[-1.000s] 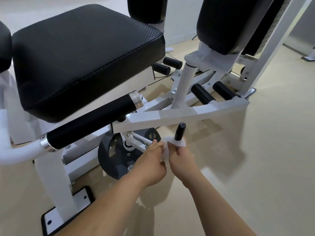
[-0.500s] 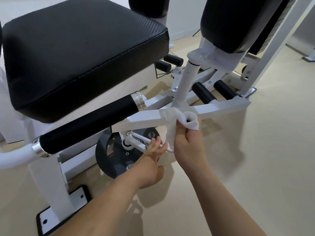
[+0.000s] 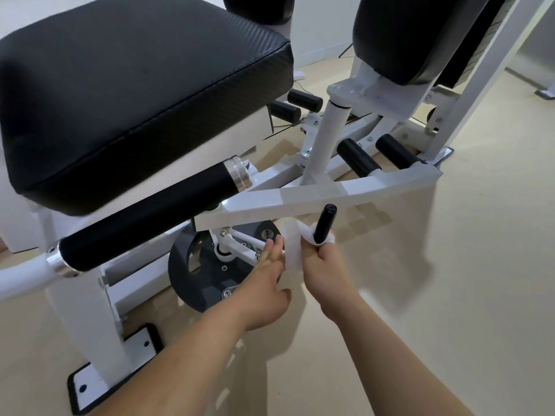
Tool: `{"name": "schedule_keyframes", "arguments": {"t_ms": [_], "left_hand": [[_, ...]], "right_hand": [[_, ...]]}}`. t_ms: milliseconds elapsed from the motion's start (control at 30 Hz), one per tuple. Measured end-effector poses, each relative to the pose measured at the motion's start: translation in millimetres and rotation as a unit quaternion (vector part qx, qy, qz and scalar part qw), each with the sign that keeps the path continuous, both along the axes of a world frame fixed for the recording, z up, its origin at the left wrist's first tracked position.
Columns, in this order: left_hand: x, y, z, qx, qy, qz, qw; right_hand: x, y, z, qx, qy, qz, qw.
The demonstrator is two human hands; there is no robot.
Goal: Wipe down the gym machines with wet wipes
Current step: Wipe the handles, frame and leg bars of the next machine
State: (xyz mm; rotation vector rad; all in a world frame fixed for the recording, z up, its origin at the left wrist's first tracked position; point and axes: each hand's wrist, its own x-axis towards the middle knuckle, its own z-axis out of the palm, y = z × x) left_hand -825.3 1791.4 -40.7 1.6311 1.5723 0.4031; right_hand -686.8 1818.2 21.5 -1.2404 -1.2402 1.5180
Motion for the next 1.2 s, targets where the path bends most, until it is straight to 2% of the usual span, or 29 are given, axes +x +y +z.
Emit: {"name": "schedule_keyframes", "arguments": {"t_ms": [167, 333, 400, 567, 733, 933, 1033, 1200], "left_hand": [[0, 2, -1, 0.012, 0.019, -0.011, 1.0], [5, 6, 1, 0.009, 0.089, -0.033, 0.995], [6, 7, 1, 0.006, 0.096, -0.031, 0.995], [6, 2, -4, 0.006, 0.057, -0.008, 0.998], [9, -1, 0, -0.005, 0.028, 0.014, 0.999], [6, 0, 2, -0.013, 0.018, 0.013, 1.0], [7, -1, 1, 0.009, 0.02, -0.005, 1.0], [8, 2, 2, 0.01, 0.096, -0.017, 0.995]], "right_hand": [[2, 8, -1, 0.089, -0.067, -0.02, 0.994], [1, 18, 32, 0.223, -0.074, -0.074, 0.969], [-1, 22, 38, 0.246, -0.076, -0.081, 0.963], [-3, 19, 5, 0.226, -0.068, -0.082, 0.968], [-2, 1, -11, 0.067, -0.038, 0.006, 0.997], [-2, 4, -15, 0.023, -0.034, -0.003, 0.999], [-2, 8, -9, 0.037, -0.041, -0.022, 0.998], [-1, 14, 26, 0.155, -0.049, -0.055, 0.985]]}}
